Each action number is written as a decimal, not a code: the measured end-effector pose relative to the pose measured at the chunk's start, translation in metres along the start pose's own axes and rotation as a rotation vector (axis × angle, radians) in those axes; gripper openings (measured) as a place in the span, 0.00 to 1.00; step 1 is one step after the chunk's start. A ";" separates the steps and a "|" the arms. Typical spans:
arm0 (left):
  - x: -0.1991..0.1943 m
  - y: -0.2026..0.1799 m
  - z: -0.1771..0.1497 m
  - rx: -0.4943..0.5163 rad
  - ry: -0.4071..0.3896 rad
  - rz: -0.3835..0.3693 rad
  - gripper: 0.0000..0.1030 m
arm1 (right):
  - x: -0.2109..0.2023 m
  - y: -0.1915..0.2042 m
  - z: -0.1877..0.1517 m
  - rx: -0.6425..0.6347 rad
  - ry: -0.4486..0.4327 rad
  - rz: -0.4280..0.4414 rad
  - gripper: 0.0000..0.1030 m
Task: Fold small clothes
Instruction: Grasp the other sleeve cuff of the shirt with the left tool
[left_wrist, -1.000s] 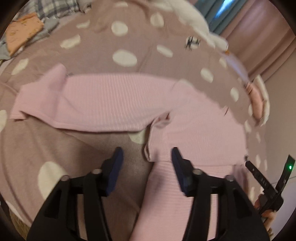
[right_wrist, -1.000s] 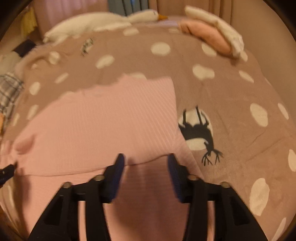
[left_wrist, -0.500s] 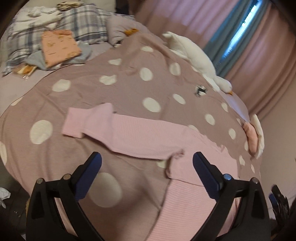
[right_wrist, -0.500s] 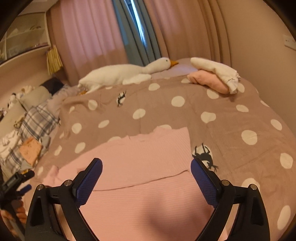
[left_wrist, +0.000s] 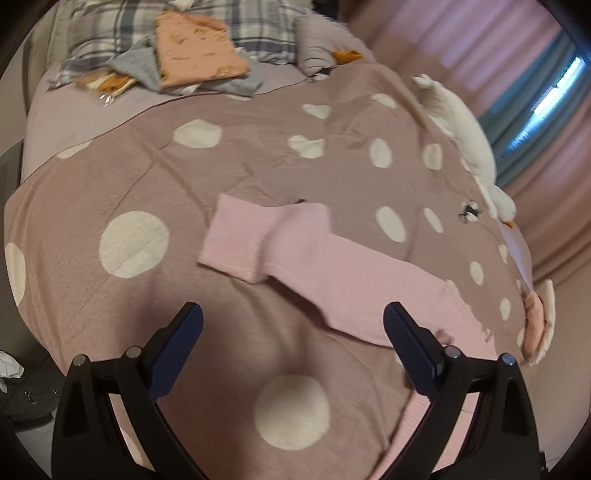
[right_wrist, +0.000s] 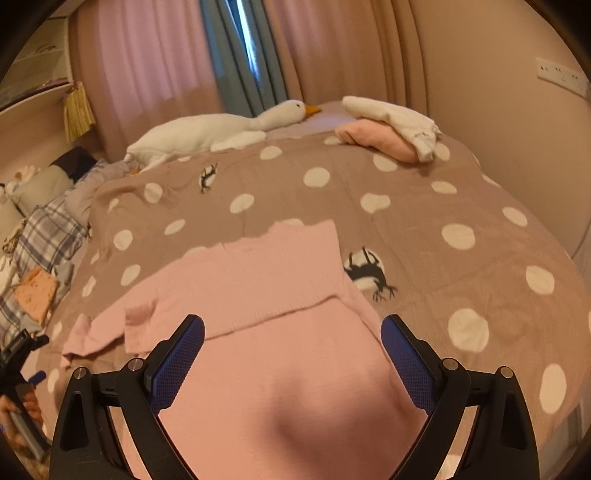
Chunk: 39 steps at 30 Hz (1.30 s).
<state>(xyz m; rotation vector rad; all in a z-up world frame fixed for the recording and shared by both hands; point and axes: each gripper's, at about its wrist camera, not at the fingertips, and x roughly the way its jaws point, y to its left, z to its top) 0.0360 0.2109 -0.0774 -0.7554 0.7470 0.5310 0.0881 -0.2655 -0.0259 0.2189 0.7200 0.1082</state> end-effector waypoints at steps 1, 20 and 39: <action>0.003 0.004 0.001 -0.008 0.006 0.008 0.95 | -0.003 0.000 -0.003 0.001 0.001 -0.005 0.93; 0.049 0.053 0.016 -0.215 0.093 -0.068 0.53 | 0.003 -0.007 -0.014 0.046 0.056 -0.043 0.93; 0.076 0.075 0.033 -0.373 0.040 -0.148 0.05 | 0.007 -0.004 -0.015 0.052 0.073 -0.030 0.93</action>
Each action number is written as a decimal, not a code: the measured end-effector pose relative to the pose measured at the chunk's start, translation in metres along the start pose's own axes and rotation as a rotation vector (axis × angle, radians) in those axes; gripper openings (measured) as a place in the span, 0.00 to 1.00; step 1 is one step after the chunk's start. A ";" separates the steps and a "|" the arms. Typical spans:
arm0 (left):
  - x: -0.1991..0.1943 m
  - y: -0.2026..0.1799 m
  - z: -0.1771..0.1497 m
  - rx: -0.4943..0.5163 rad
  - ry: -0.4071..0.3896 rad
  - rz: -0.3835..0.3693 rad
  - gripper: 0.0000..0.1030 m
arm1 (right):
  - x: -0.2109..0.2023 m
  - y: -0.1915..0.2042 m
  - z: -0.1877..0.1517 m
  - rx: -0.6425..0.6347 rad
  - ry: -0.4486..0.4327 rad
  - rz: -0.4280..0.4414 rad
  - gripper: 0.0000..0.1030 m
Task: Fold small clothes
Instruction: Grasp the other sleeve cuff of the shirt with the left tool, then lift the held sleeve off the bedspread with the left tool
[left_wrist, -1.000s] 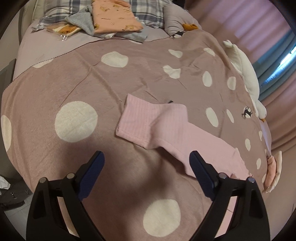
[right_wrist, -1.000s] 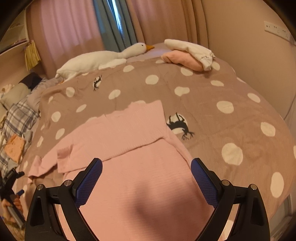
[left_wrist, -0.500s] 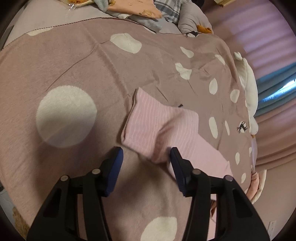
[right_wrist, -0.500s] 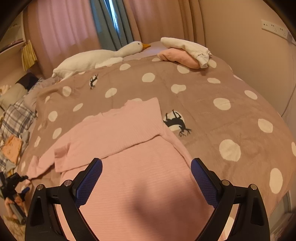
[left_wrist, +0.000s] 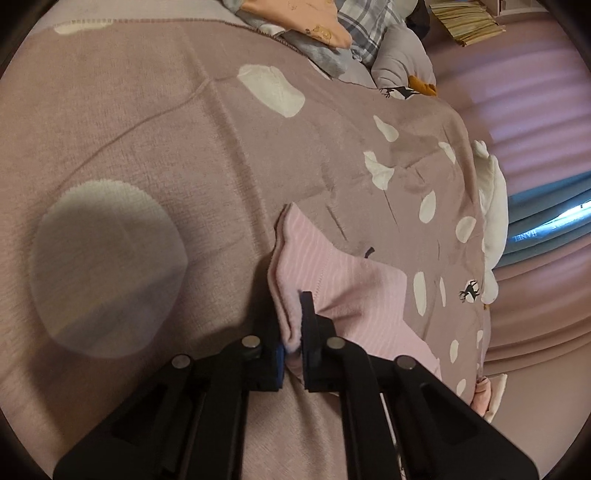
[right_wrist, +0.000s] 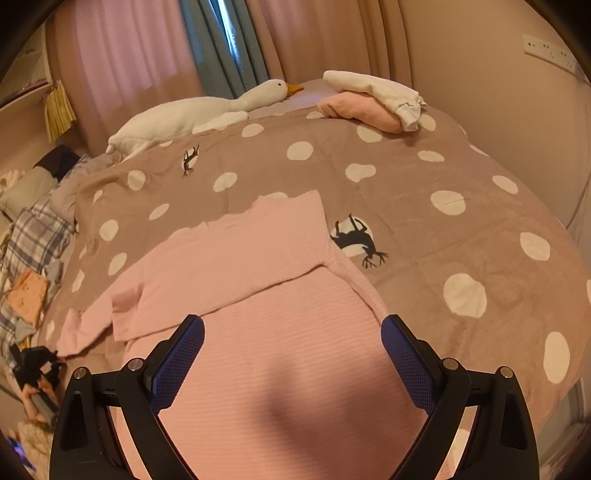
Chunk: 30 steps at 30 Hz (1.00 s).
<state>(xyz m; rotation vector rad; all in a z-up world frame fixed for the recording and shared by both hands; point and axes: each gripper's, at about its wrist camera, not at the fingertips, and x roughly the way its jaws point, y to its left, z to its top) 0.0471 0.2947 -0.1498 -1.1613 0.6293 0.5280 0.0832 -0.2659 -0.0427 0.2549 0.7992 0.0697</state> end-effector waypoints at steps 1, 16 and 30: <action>-0.002 -0.004 0.000 0.013 -0.005 0.002 0.05 | 0.000 0.000 0.000 0.000 0.000 0.003 0.93; -0.065 -0.084 -0.004 0.210 -0.141 -0.081 0.05 | -0.010 -0.008 -0.001 0.028 -0.019 0.040 0.93; -0.074 -0.171 -0.051 0.457 -0.092 -0.149 0.05 | -0.016 -0.015 -0.002 0.047 -0.035 0.050 0.93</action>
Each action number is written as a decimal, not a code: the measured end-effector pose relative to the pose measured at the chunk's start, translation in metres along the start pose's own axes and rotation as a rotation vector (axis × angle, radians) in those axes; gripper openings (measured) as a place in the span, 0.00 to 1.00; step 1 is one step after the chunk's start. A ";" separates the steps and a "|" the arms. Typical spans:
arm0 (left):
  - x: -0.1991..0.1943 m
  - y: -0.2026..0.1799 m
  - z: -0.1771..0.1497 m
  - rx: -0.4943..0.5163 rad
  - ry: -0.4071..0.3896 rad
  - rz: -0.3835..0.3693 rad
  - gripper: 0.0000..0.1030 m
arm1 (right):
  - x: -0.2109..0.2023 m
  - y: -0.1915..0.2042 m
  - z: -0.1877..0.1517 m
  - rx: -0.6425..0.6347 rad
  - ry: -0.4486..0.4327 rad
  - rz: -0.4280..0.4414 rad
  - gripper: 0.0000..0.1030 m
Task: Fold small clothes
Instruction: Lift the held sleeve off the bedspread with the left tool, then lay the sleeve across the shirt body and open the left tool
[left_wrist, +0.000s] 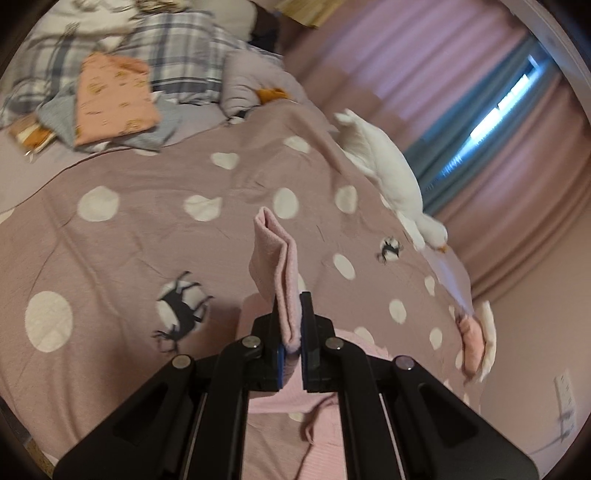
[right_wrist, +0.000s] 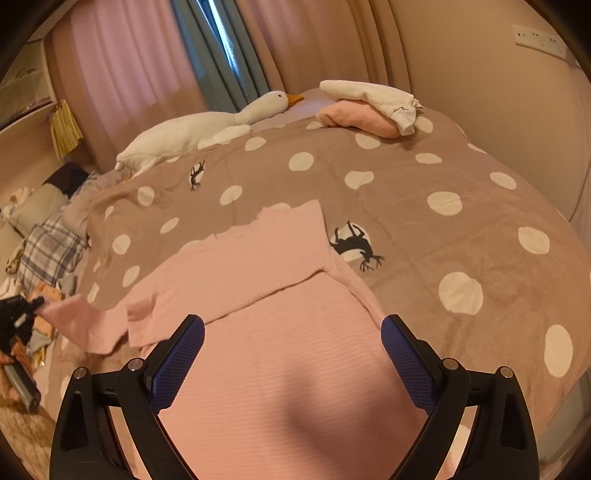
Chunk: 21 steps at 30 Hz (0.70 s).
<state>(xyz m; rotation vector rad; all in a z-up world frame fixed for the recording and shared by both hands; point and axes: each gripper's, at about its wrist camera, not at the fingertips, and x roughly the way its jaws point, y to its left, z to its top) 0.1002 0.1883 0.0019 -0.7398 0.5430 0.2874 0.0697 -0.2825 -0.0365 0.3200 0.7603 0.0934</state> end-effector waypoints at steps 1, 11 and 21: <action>0.001 -0.006 -0.002 0.018 0.006 -0.004 0.05 | 0.000 -0.001 0.000 0.002 0.001 -0.001 0.93; 0.030 -0.065 -0.046 0.188 0.132 -0.057 0.05 | -0.006 -0.010 -0.001 0.020 -0.013 0.002 0.93; 0.071 -0.098 -0.100 0.300 0.281 -0.051 0.05 | -0.005 -0.016 -0.005 0.041 0.000 0.009 0.93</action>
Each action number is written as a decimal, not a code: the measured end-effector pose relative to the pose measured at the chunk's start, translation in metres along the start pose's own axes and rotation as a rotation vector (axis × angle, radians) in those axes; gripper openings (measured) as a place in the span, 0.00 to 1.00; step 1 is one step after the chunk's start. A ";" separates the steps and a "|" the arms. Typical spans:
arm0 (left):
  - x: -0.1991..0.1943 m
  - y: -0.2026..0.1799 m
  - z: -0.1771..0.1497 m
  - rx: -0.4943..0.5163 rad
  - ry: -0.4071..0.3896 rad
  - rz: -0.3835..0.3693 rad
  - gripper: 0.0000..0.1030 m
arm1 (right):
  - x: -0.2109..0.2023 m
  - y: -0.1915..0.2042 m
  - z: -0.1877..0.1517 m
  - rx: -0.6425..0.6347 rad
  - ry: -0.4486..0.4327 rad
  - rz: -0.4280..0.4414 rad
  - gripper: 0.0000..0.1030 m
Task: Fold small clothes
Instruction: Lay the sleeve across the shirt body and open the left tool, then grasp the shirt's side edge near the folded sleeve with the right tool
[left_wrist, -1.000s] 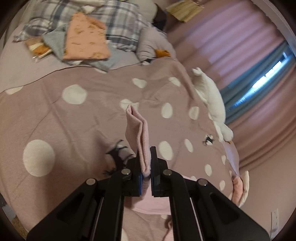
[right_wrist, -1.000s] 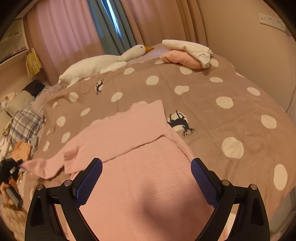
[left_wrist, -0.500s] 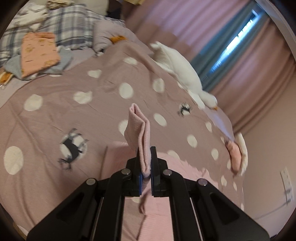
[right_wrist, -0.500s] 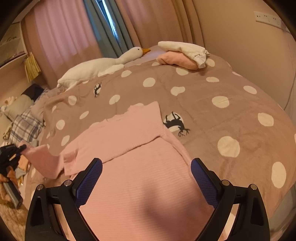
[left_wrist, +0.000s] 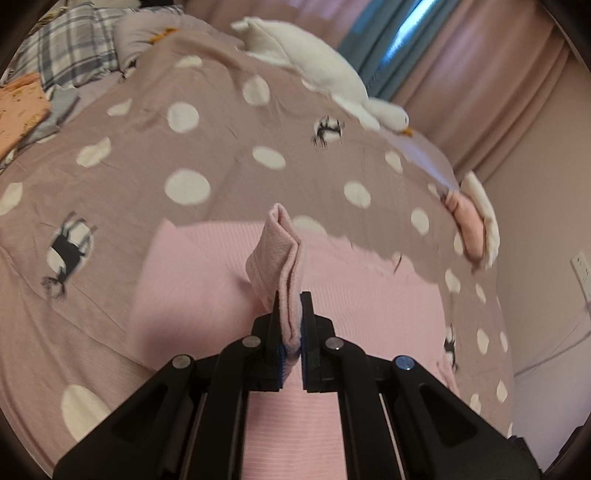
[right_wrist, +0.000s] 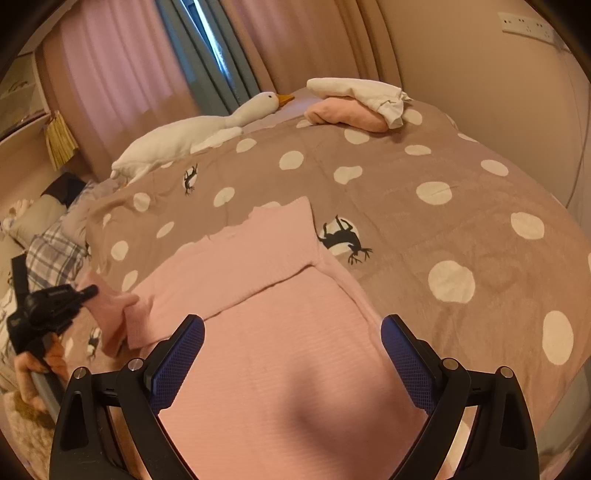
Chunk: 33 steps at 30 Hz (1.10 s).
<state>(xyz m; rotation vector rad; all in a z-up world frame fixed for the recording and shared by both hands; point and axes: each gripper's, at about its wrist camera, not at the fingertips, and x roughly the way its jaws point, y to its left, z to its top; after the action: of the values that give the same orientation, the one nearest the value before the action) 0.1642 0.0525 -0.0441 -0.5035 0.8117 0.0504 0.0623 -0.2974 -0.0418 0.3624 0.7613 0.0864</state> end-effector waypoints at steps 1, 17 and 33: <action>0.007 -0.003 -0.004 0.007 0.019 0.000 0.05 | 0.000 -0.001 -0.001 0.002 0.003 0.001 0.93; 0.069 -0.008 -0.039 0.031 0.200 0.038 0.06 | 0.004 -0.008 -0.005 0.022 0.032 0.000 0.93; 0.013 0.008 -0.025 0.003 0.150 -0.013 0.57 | 0.016 0.006 -0.002 -0.017 0.048 0.028 0.93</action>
<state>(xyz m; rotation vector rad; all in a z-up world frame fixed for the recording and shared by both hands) 0.1547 0.0459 -0.0712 -0.5135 0.9546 -0.0006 0.0727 -0.2878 -0.0518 0.3564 0.8026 0.1284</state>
